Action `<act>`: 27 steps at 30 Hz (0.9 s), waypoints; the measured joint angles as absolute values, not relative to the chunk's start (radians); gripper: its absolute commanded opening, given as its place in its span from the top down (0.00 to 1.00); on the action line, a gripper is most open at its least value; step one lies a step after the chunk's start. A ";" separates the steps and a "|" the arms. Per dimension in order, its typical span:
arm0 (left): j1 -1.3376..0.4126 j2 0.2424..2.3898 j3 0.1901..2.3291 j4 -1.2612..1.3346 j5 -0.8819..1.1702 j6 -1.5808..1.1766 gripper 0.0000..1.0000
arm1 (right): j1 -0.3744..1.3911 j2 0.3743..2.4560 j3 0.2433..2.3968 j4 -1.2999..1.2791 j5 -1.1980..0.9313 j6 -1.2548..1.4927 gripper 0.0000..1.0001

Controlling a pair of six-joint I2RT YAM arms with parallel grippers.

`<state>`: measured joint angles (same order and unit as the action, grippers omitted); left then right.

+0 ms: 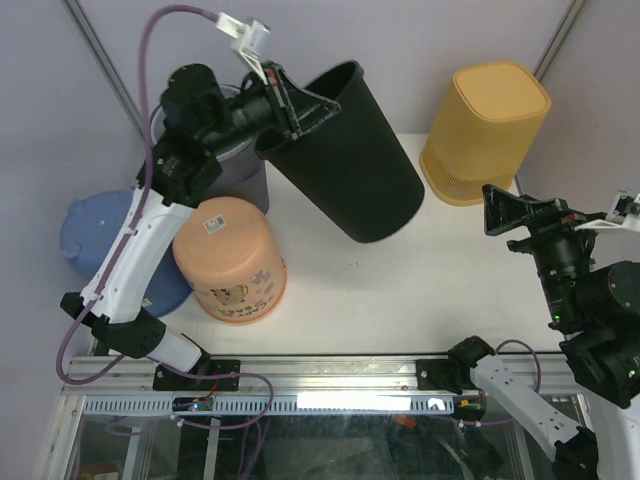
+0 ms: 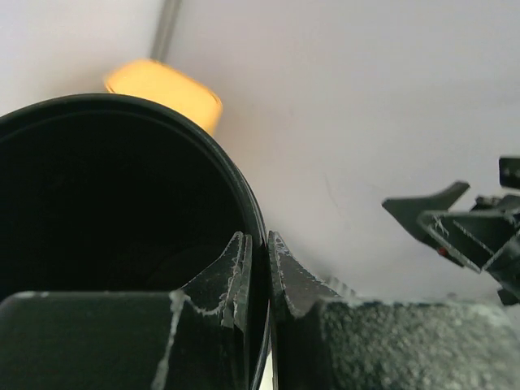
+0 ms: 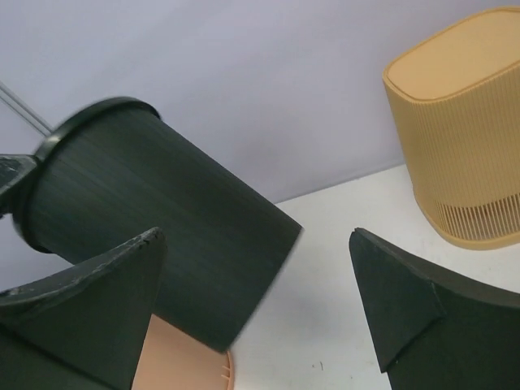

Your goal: Turn the large container upside down

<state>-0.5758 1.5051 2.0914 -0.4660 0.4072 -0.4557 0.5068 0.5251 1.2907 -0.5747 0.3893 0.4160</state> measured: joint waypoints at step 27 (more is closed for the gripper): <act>-0.612 1.700 1.536 -0.072 0.406 -0.631 1.00 | -0.139 0.815 0.833 -0.759 -0.446 0.765 0.02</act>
<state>-0.6125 1.7004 1.5356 -0.0723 0.4057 -0.6308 -0.1387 0.8154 0.8330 -0.7586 -0.4458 0.7654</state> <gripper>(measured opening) 0.094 0.984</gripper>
